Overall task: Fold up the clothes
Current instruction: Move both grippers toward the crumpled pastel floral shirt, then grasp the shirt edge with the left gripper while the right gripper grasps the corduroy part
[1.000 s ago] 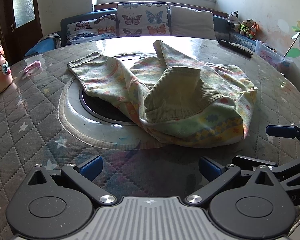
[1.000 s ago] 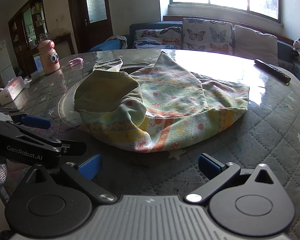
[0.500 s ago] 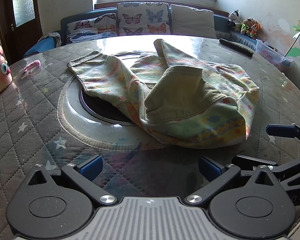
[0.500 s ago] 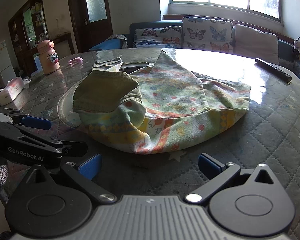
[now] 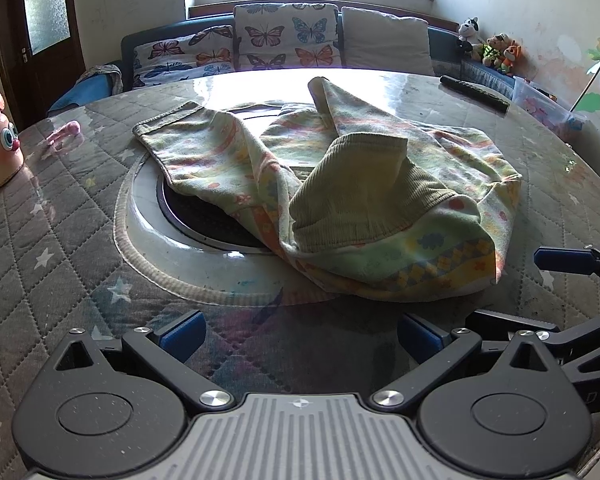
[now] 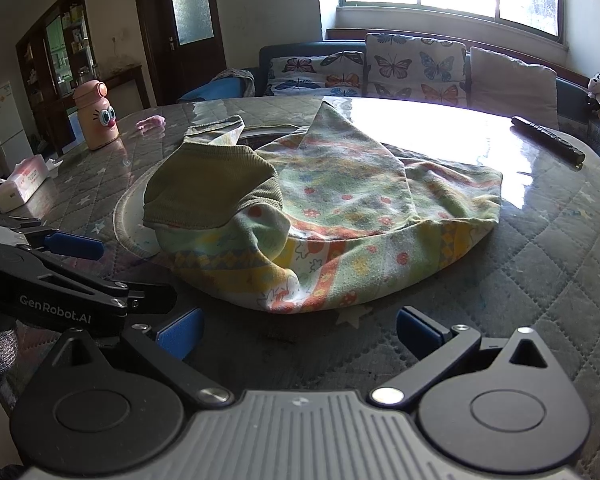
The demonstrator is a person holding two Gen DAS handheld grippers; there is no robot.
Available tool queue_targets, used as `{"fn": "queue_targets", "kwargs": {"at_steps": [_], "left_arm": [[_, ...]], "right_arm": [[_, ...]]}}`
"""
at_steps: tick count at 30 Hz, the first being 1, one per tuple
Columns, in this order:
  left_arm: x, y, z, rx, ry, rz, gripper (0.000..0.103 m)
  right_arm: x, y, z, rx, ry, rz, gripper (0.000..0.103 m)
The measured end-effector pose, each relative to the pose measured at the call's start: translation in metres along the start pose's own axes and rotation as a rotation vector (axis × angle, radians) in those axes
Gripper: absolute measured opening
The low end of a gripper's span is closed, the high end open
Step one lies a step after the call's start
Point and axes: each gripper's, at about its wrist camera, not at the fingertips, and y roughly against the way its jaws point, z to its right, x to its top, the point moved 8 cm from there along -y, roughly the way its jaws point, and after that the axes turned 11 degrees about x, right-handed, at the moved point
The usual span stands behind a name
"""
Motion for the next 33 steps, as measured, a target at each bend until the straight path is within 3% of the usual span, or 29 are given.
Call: {"fn": "queue_targets", "kwargs": {"at_steps": [21, 33], "left_arm": [[0.009, -0.001, -0.003, 0.006, 0.005, 0.012, 0.103], [0.03, 0.004, -0.035, 0.051, 0.071, 0.062, 0.103]], "right_arm": [[0.007, -0.002, 0.002, 0.004, -0.002, 0.004, 0.103], [0.038, 0.009, 0.007, 0.003, -0.003, 0.078, 0.103]]}}
